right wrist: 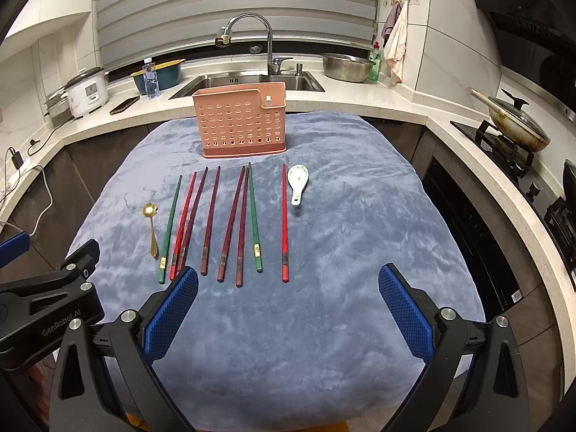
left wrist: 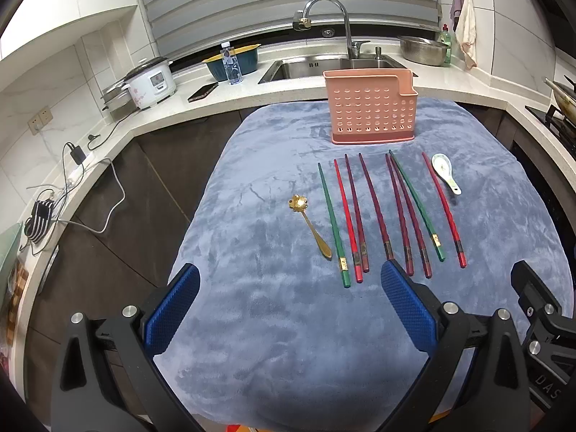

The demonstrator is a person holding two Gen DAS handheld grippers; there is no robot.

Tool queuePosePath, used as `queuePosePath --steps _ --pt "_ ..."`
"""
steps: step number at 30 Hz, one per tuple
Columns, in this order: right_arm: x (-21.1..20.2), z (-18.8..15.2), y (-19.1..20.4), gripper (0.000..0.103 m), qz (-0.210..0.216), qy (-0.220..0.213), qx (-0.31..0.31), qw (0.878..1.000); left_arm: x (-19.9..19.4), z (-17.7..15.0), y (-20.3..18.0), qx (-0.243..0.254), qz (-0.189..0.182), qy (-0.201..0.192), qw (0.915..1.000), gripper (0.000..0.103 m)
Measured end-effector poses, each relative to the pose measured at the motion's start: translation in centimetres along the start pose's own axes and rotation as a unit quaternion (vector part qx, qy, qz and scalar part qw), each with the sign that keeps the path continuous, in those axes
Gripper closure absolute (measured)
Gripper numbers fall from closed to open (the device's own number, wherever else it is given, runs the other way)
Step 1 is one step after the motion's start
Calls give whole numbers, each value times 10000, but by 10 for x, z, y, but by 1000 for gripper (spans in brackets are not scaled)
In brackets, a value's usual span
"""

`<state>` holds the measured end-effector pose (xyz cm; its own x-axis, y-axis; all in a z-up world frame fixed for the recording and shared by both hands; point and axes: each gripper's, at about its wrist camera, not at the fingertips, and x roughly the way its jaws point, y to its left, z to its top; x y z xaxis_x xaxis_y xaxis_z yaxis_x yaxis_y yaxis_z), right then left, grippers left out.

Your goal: Organize utensils

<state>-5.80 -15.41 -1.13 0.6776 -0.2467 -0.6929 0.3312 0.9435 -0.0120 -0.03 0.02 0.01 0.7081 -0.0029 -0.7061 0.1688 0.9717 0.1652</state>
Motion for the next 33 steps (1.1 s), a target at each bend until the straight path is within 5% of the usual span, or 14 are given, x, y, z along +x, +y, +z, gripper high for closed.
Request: queuePosePath --steps 33 --pt "8 -2 -3 7 -1 36 30 10000 1 3 -5 15 1 43 10000 7"
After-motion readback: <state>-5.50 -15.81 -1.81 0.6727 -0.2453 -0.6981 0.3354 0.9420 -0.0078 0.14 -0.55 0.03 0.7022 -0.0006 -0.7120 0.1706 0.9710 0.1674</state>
